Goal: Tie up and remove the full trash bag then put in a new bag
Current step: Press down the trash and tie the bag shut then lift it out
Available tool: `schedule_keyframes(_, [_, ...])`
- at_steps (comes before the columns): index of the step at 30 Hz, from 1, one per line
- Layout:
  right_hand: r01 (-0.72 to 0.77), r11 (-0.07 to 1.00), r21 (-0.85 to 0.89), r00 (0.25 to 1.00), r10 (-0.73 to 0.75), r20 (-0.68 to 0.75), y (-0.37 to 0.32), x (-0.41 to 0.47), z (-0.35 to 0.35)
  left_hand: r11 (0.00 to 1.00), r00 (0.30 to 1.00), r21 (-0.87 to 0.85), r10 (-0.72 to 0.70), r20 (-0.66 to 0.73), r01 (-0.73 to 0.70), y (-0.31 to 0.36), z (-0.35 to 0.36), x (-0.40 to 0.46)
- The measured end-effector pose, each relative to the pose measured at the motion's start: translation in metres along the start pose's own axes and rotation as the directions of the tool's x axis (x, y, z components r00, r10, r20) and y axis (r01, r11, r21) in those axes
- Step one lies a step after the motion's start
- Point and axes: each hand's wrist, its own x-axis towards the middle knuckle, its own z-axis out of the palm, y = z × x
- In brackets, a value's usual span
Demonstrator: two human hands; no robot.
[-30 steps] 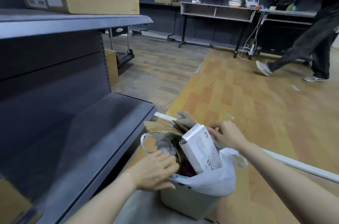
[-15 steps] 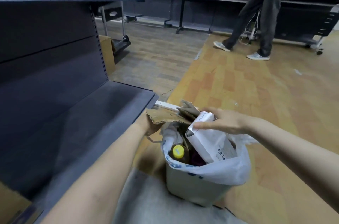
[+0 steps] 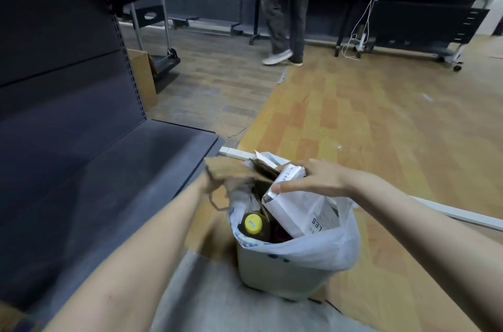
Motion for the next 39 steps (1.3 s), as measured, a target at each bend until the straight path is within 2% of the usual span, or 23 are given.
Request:
schedule_keyframes(2, [-0.013,0.998,0.066,1.000,0.012,0.020,0.007,0.003,0.000,0.997,0.996,0.022,0.073,-0.059,-0.072,0.008,-0.017,0.003])
schedule_keyframes(4, [-0.016,0.994,0.106,0.999,0.011,0.048,0.015,0.006,0.000,0.973,0.983,0.143,0.183,-0.019,-0.179,0.017,-0.039,0.000])
schedule_keyframes(9, [-0.050,0.982,0.180,0.999,0.047,0.023,0.021,0.004,-0.001,0.915,0.972,0.331,0.234,0.034,-0.232,0.033,-0.071,-0.023])
schedule_keyframes(13, [-0.054,0.974,0.221,0.998,0.043,0.056,0.030,-0.009,-0.009,0.919,0.974,0.323,0.213,0.079,-0.227,0.047,-0.068,-0.037])
schedule_keyframes(14, [-0.062,0.981,0.184,0.998,0.061,0.013,0.031,-0.013,-0.013,0.922,0.975,0.317,0.204,0.088,-0.222,0.050,-0.066,-0.039])
schedule_keyframes(16, [-0.094,0.996,0.004,0.974,0.092,-0.205,0.026,-0.020,-0.021,0.927,0.977,0.308,0.197,0.081,-0.212,0.055,-0.062,-0.042])
schedule_keyframes(18, [-0.039,0.977,-0.209,0.903,-0.055,-0.426,0.009,-0.030,-0.021,0.938,0.981,0.286,0.188,0.052,-0.195,0.059,-0.058,-0.046])
schedule_keyframes(19, [0.018,0.953,-0.301,0.874,-0.161,-0.457,-0.004,-0.033,-0.017,0.940,0.981,0.283,0.189,0.038,-0.192,0.060,-0.056,-0.049])
schedule_keyframes(22, [0.172,0.857,-0.485,0.872,-0.362,-0.330,-0.048,-0.028,0.008,0.944,0.983,0.278,0.184,0.008,-0.179,0.061,-0.048,-0.055])
schedule_keyframes(24, [0.257,0.743,-0.618,0.843,-0.485,-0.233,-0.065,-0.013,0.030,0.947,0.986,0.282,0.165,-0.006,-0.157,0.060,-0.047,-0.057])
schedule_keyframes(27, [0.268,0.670,-0.692,0.820,-0.535,-0.201,-0.064,-0.001,0.037,0.951,0.997,0.298,0.082,0.000,-0.078,0.053,-0.052,-0.064])
schedule_keyframes(30, [0.362,0.586,-0.725,0.786,-0.610,-0.100,-0.049,-0.004,0.038,0.934,0.983,0.356,-0.090,0.161,0.027,0.044,-0.061,-0.076])
schedule_keyframes(32, [0.394,0.508,-0.766,0.794,-0.607,0.006,-0.042,-0.010,0.051,0.896,0.947,0.438,-0.196,0.255,0.068,0.041,-0.066,-0.078])
schedule_keyframes(33, [0.402,0.507,-0.762,0.817,-0.574,0.049,-0.037,-0.013,0.061,0.885,0.937,0.458,-0.227,0.267,0.084,0.041,-0.068,-0.077])
schedule_keyframes(36, [0.346,0.594,-0.726,0.878,-0.477,0.028,-0.030,-0.018,0.079,0.896,0.946,0.437,-0.206,0.251,0.079,0.042,-0.070,-0.075])
schedule_keyframes(39, [0.276,0.553,-0.786,0.918,-0.394,0.045,-0.040,-0.014,0.075,0.925,0.945,0.351,-0.235,0.226,0.146,0.029,-0.062,-0.079])
